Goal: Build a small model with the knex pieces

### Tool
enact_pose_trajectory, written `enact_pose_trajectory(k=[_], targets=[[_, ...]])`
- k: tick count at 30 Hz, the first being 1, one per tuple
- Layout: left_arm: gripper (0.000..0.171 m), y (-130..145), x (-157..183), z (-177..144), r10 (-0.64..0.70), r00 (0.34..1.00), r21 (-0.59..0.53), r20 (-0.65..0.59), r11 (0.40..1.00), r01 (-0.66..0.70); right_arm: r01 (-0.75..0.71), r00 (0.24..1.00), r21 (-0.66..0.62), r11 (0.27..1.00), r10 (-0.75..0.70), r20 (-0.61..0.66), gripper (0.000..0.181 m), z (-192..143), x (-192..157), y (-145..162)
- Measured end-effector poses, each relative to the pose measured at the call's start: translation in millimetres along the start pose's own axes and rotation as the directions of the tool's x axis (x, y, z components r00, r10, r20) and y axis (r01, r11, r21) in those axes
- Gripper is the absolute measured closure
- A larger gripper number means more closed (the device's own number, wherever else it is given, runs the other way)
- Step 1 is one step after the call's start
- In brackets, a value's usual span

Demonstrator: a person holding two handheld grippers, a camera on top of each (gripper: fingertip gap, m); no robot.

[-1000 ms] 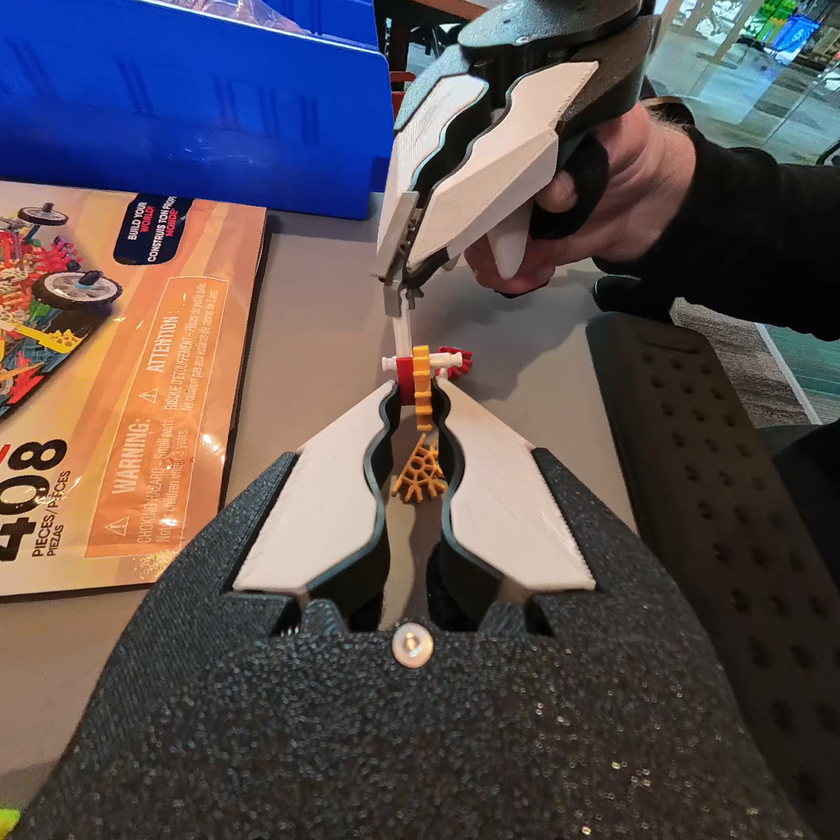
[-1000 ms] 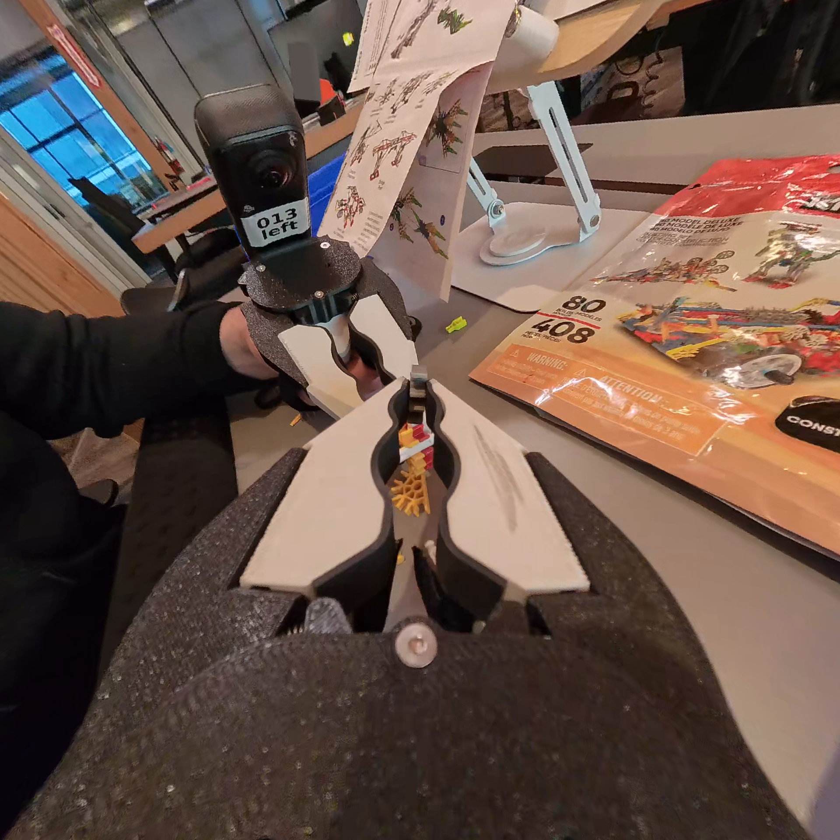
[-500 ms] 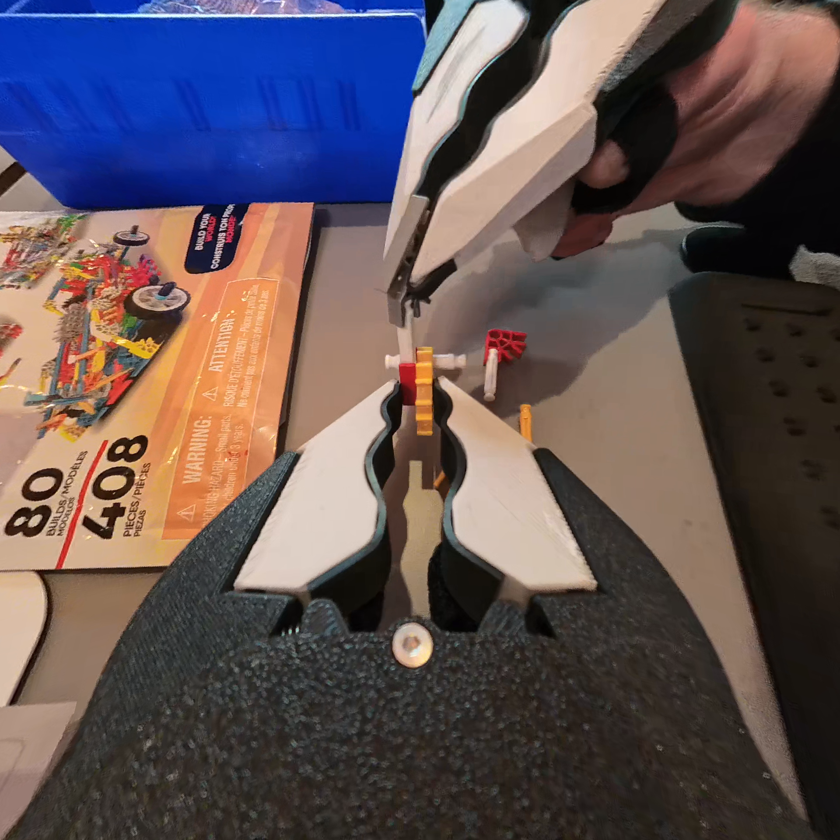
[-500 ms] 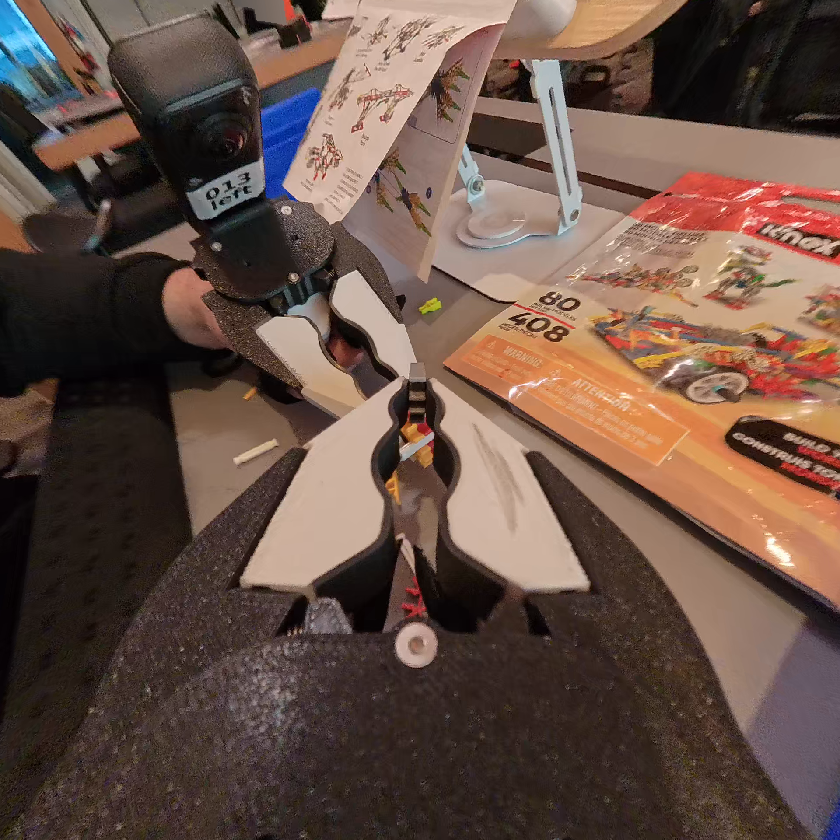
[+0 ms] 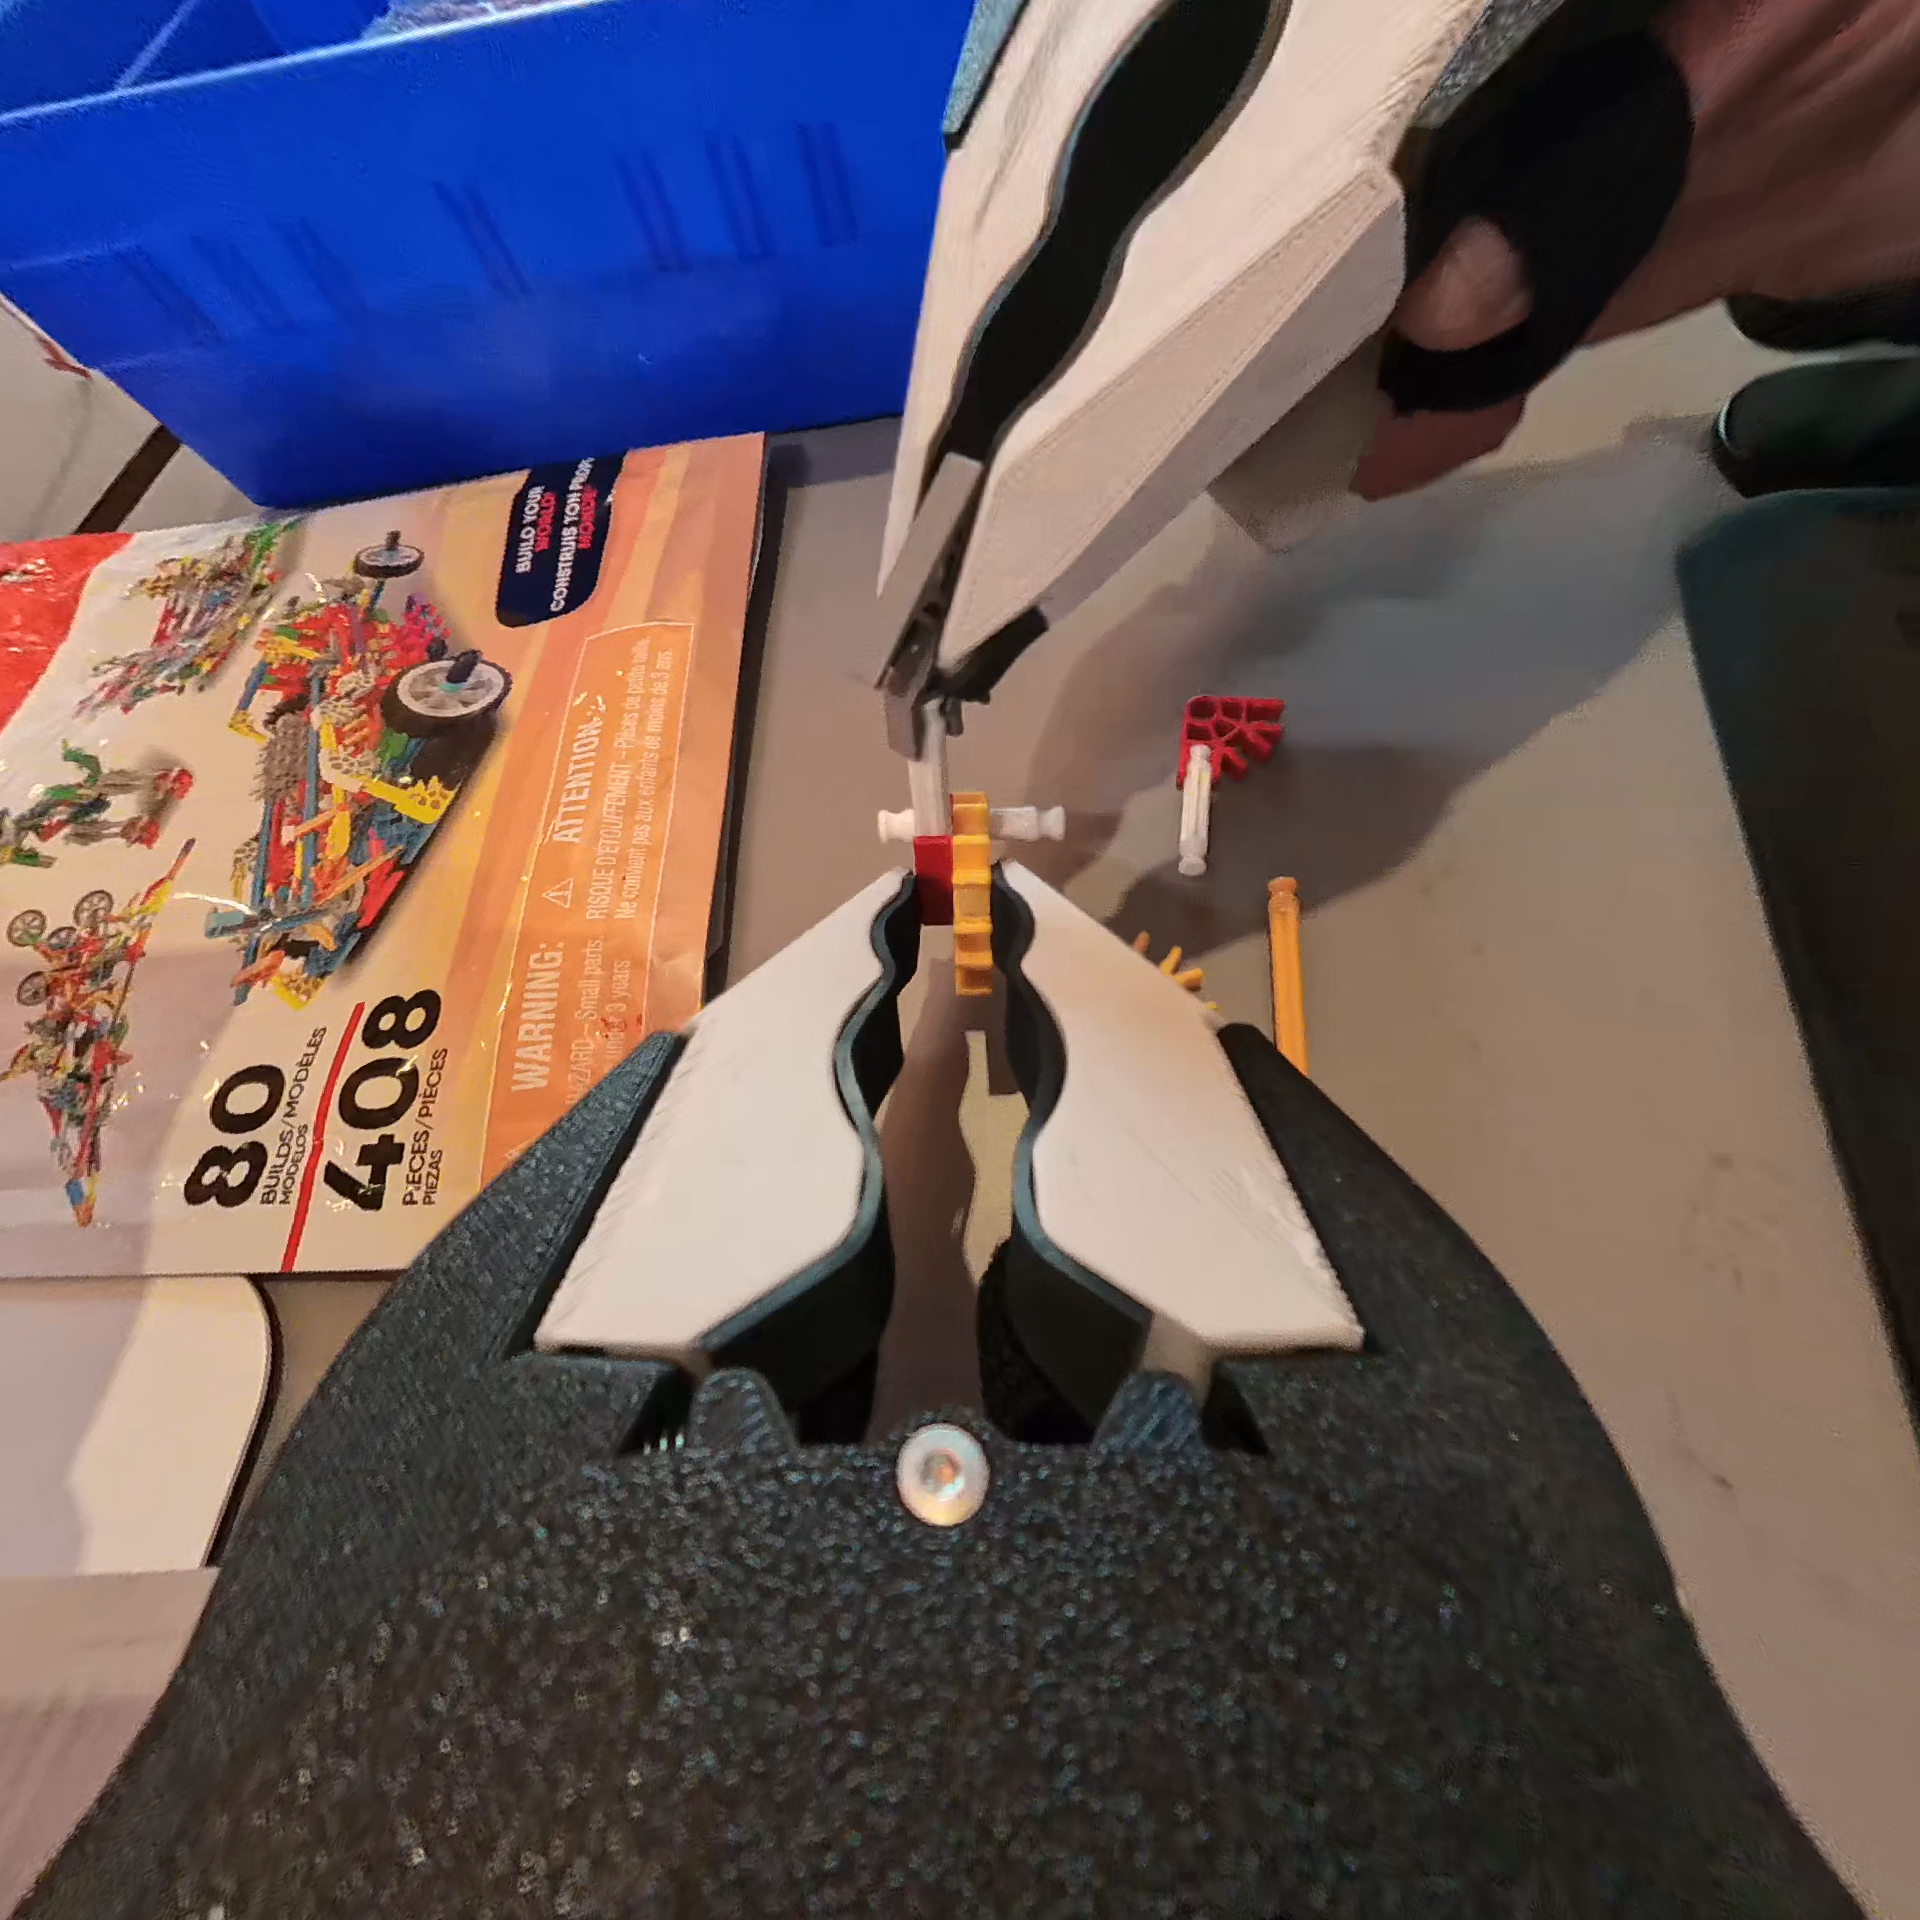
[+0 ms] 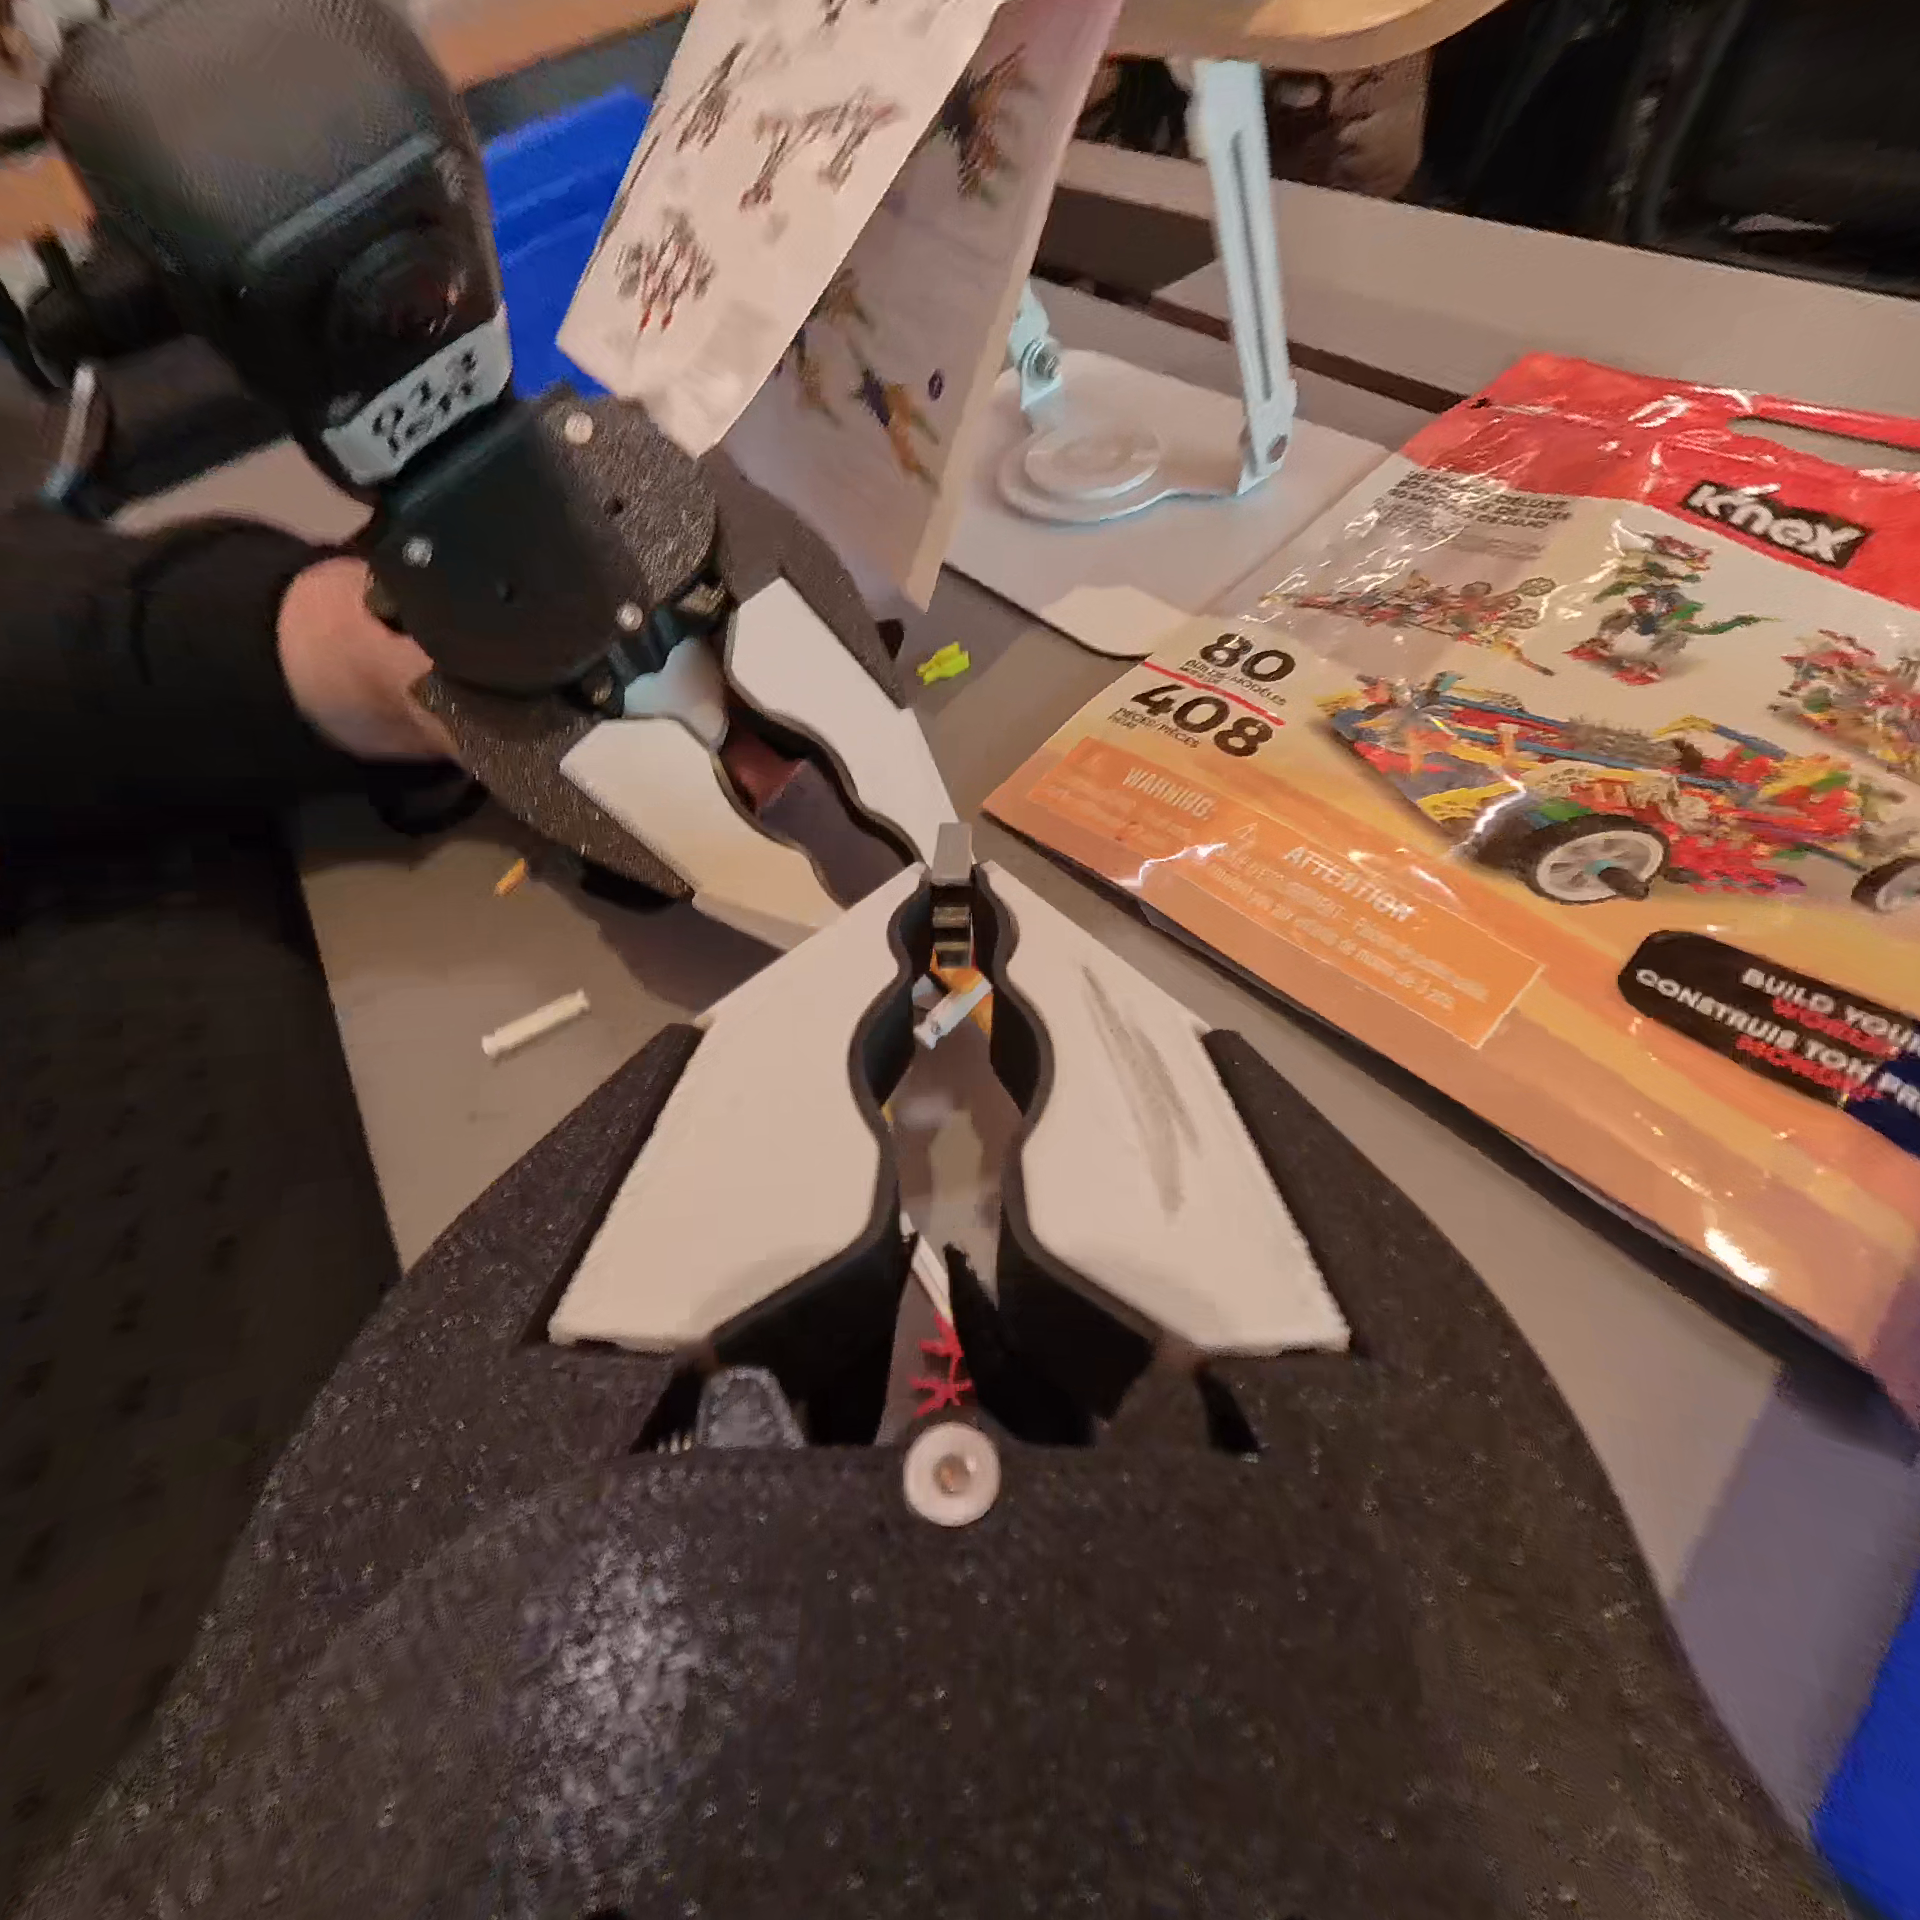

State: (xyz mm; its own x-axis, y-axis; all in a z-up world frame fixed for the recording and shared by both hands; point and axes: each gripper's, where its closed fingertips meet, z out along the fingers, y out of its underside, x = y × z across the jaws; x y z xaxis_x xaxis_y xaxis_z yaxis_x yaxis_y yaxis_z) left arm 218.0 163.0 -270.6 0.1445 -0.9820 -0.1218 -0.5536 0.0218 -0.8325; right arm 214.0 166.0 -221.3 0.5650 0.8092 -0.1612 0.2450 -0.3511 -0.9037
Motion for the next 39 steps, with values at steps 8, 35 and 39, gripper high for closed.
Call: enact_pose_trajectory(k=[8,35,39], targets=[[0.16,9.7,25.7,-3.0,0.061,0.986,-0.059,-0.157,0.996,-0.071,0.317,0.933,-0.113,0.942,-0.289,0.213,0.176,-2.2,-25.9,15.0],[0.156,37.6,-0.6,1.7,0.047,0.998,-0.193,-0.043,0.98,-0.055,0.439,0.898,-0.313,0.842,-0.424,0.117,0.16,-3.6,-35.3,18.1],[0.158,37.8,0.4,1.8,0.043,0.998,-0.196,-0.052,0.979,-0.052,0.466,0.883,-0.296,0.834,-0.418,0.212,0.159,5.3,-87.9,31.5]])
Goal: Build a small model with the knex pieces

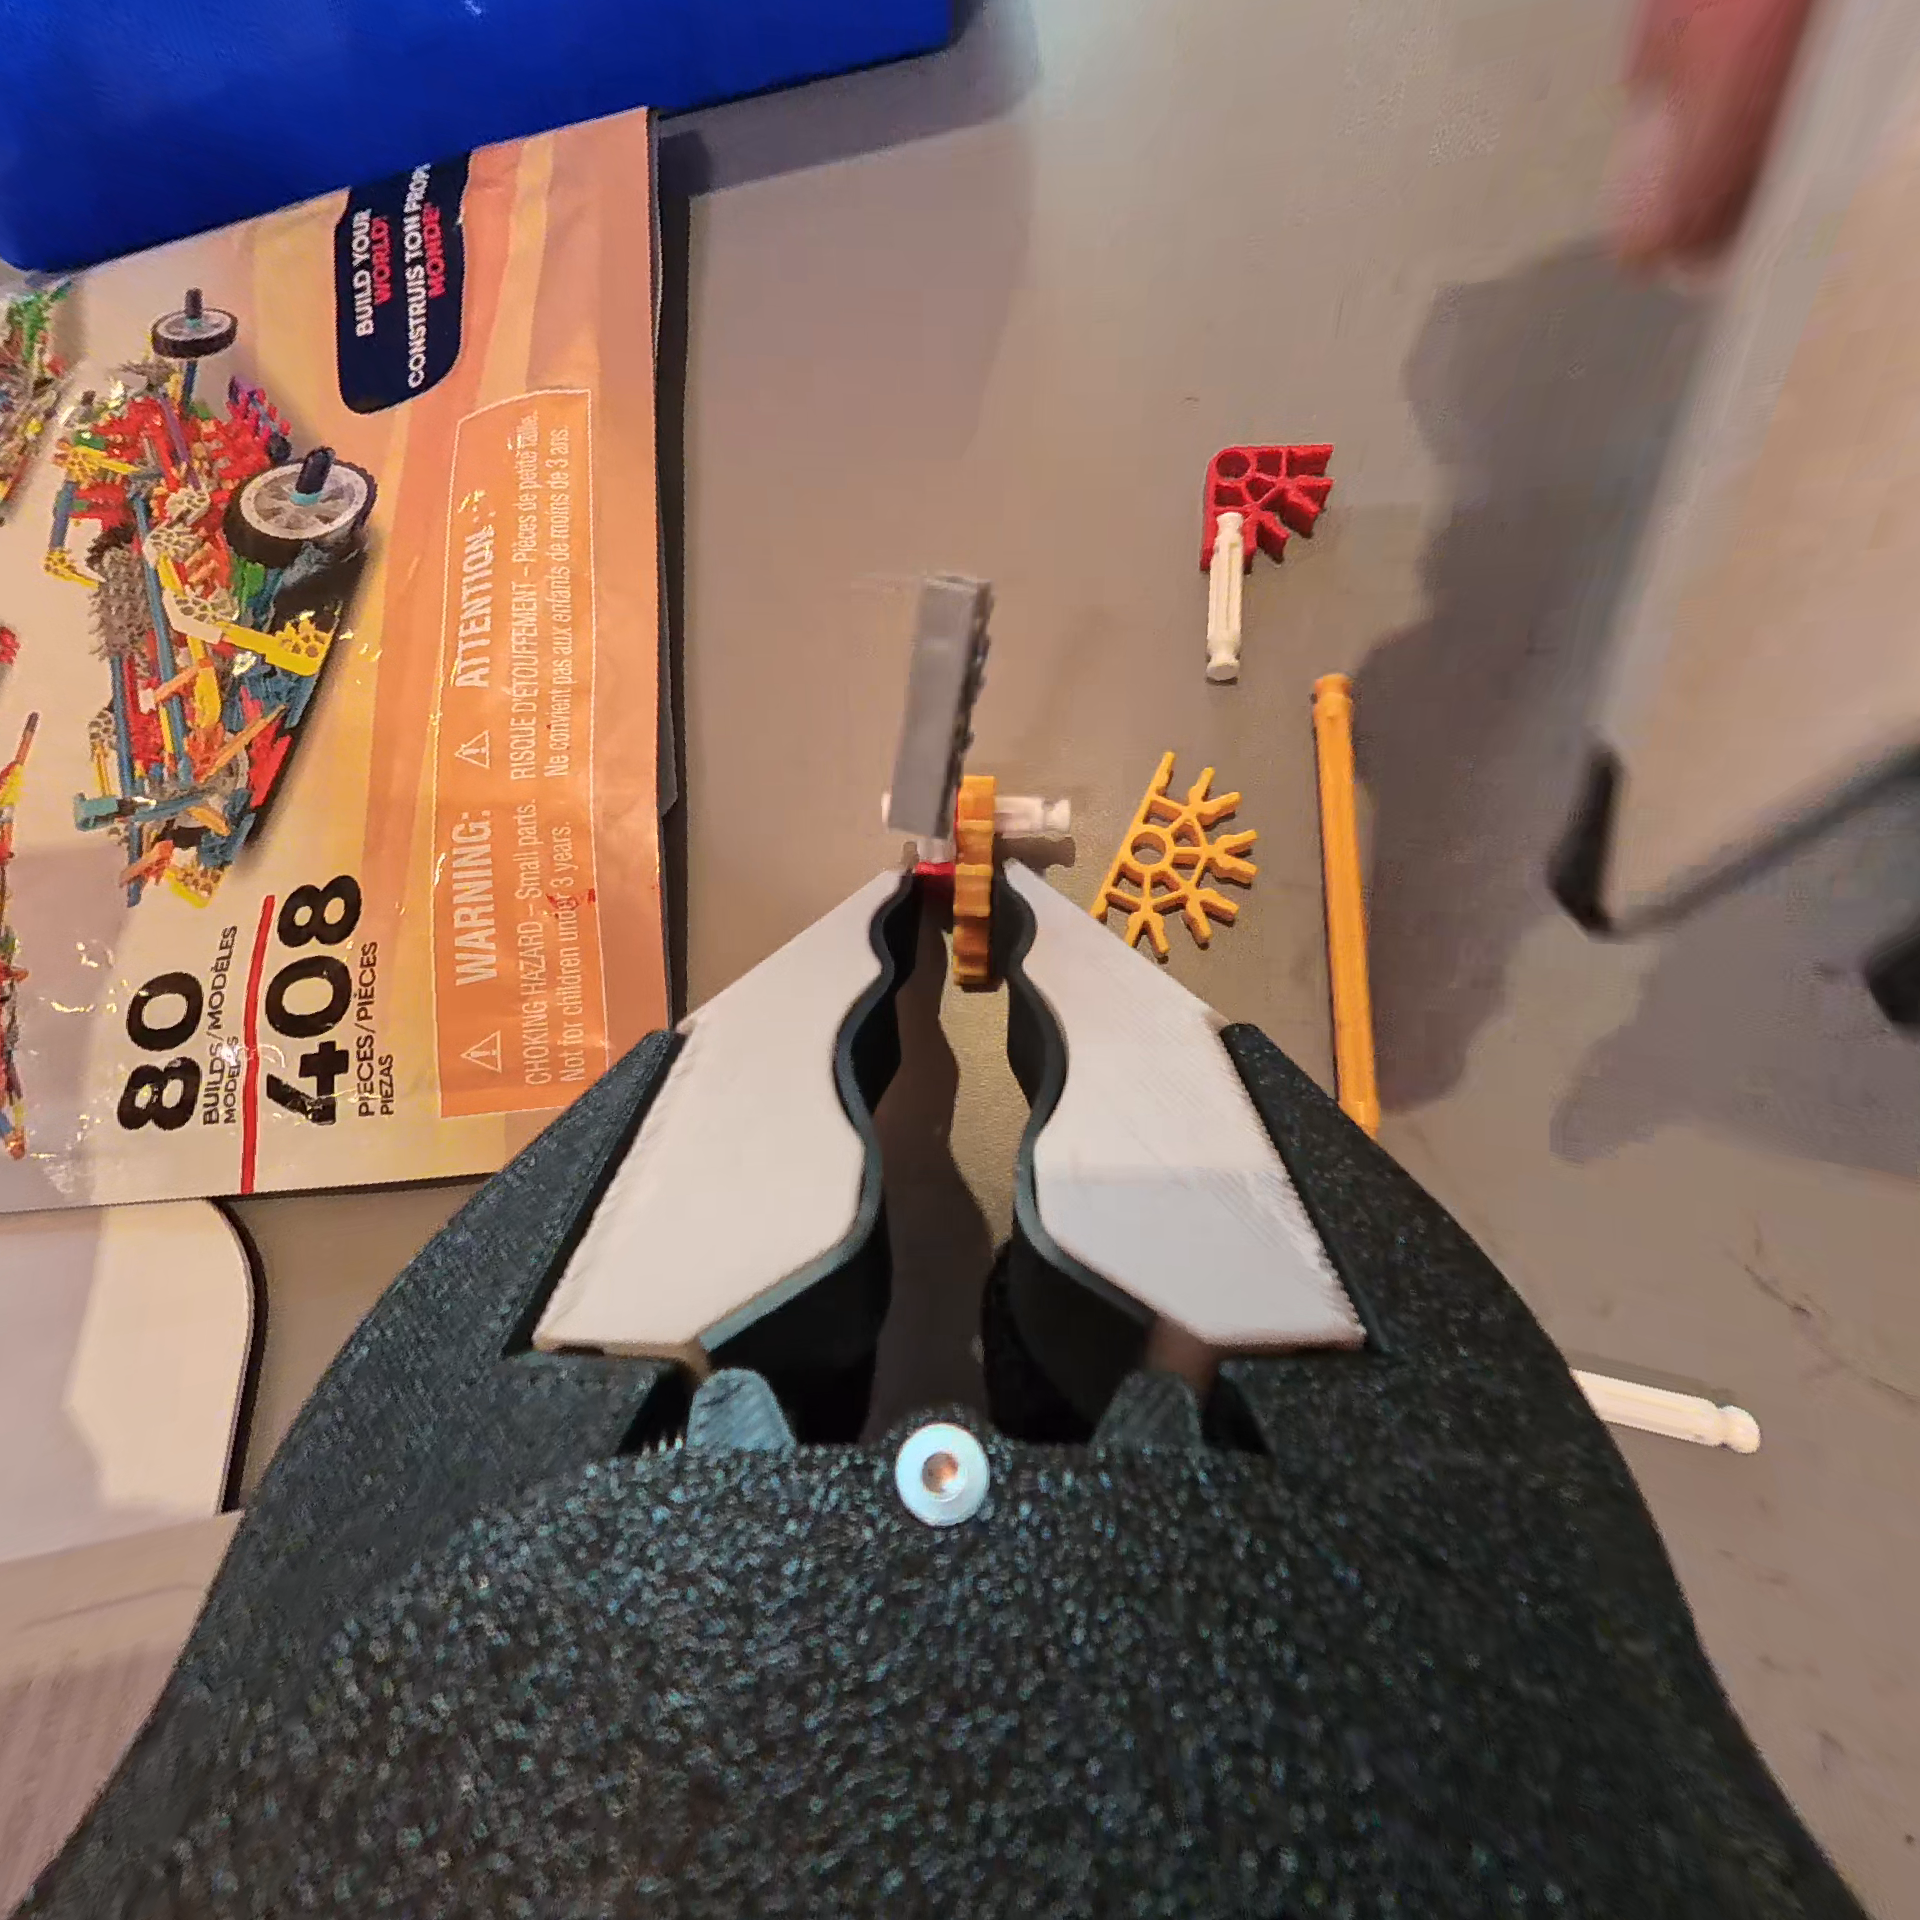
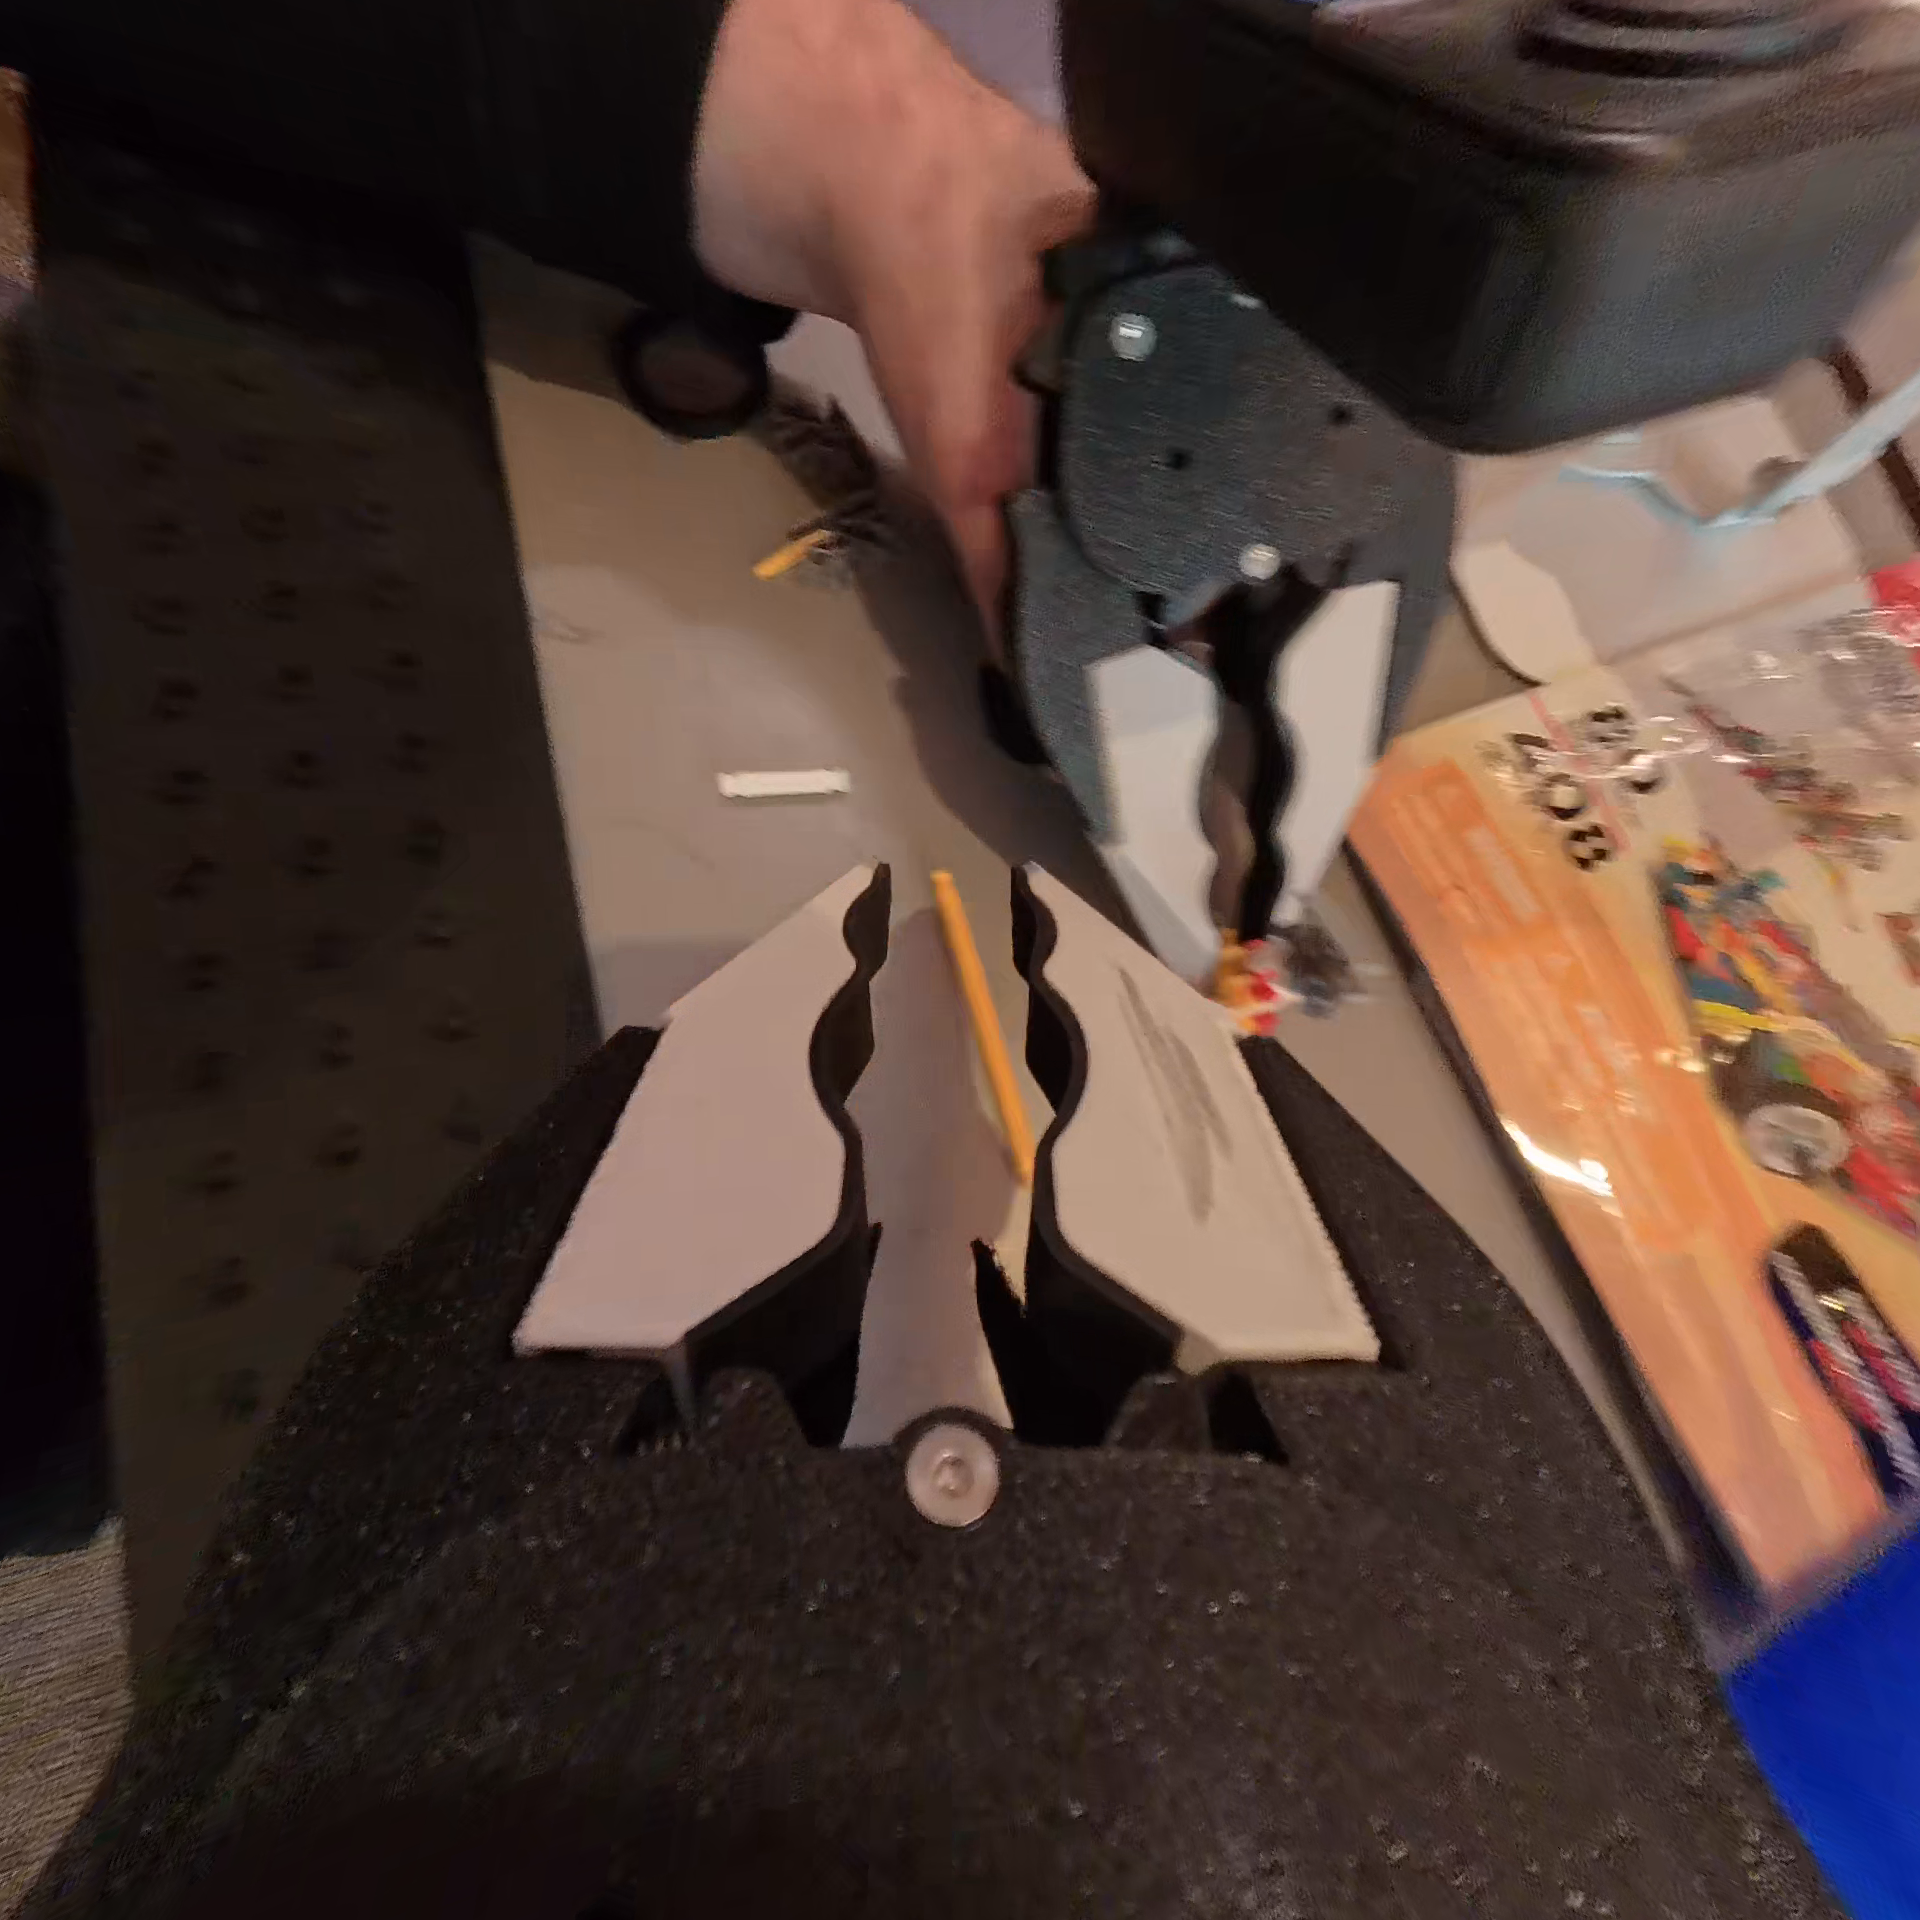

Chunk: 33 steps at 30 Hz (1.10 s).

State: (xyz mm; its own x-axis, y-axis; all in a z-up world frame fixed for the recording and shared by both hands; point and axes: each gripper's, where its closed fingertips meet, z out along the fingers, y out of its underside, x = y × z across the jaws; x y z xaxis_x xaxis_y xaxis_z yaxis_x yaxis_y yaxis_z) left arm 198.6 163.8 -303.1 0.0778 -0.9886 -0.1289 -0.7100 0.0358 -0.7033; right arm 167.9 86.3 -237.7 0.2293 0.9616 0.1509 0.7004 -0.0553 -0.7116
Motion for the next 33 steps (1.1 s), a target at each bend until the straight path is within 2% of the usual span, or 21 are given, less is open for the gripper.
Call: enact_pose_trajectory(k=[5,9,12,16,21,25,33], targets=[[0.157,0.4,-0.8,-0.4,-0.004,1.0,-0.001,0.008,1.0,0.004,-0.063,0.996,-0.031,0.997,0.065,0.06,0.155,31.3,-37.0,-3.3],[0.156,0.6,-1.4,-0.7,-0.006,1.0,-0.001,0.011,1.0,0.006,-0.087,0.995,-0.091,0.992,0.091,0.04,0.149,50.0,-44.7,6.0],[0.154,1.0,-1.8,-1.0,-0.008,1.0,-0.002,0.012,1.0,0.008,-0.107,0.992,-0.093,0.99,0.113,0.063,0.137,58.8,-54.2,4.5],[0.154,1.5,-2.1,-1.4,-0.01,1.0,-0.001,0.012,1.0,0.01,-0.064,0.997,-0.129,0.99,0.068,0.031,0.137,69.6,-53.7,10.7],[0.153,2.0,-2.5,-1.7,-0.011,1.0,-0.002,0.012,1.0,0.011,-0.072,0.995,-0.106,0.992,0.079,0.061,0.137,75.1,-53.4,9.3],[0.153,2.2,-2.8,-1.9,-0.011,1.0,-0.002,0.011,1.0,0.011,-0.066,0.992,-0.085,0.994,0.075,0.106,0.148,75.6,-57.7,8.2],[0.148,2.9,-4.5,-3.1,-0.014,1.0,-0.001,0.016,1.0,0.014,-0.061,0.99,-0.077,0.995,0.07,0.123,0.149,73.8,-57.5,8.9]])
